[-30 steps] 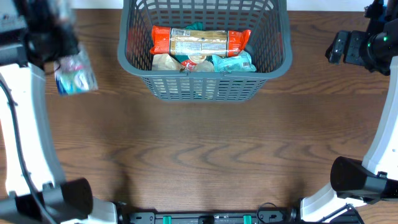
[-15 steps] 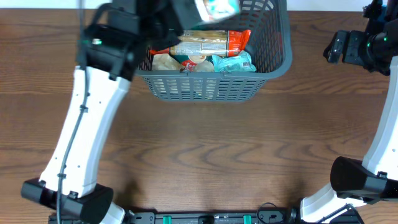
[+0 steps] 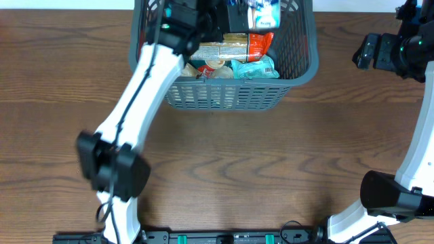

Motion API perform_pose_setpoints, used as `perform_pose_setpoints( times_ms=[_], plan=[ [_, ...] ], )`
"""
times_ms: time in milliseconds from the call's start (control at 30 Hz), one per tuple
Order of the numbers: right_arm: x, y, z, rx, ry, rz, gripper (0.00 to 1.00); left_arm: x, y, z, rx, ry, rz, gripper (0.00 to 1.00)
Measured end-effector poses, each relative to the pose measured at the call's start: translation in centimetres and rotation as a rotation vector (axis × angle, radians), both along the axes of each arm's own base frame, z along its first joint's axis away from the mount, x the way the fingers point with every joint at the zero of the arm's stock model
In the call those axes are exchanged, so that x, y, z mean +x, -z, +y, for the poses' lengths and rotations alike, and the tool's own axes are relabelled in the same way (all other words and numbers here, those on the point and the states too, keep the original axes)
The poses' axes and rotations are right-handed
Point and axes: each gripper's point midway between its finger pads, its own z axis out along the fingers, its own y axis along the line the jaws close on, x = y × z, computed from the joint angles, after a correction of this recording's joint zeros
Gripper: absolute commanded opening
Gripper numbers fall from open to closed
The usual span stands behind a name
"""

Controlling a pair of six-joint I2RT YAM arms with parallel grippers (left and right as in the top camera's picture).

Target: Pack container

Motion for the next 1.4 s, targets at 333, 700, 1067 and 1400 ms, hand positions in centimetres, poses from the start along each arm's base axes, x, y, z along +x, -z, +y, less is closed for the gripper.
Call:
perform_pose_setpoints(
  times_ms=[333, 700, 1067, 1400],
  plan=[
    [0.0, 0.0, 0.0, 0.001, 0.000, 0.002, 0.99, 1.6, 9.6, -0.5, 0.069, -0.003, 0.155, 0.07],
    [0.0, 0.0, 0.0, 0.002, -0.001, 0.002, 0.99, 2.3, 9.8, 0.0, 0.045, -0.033, 0.156, 0.99],
    [0.0, 0.0, 0.1, 0.003, -0.002, 0.001, 0.99, 1.8, 6.5, 0.6, -0.132, -0.181, 0.194, 0.99],
    [3.0, -1.7, -0.5, -0.023, -0.003, -0.138, 0.99, -7.2, -9.9, 9.5, -0.400, -0.499, 0.164, 0.99]
  ],
)
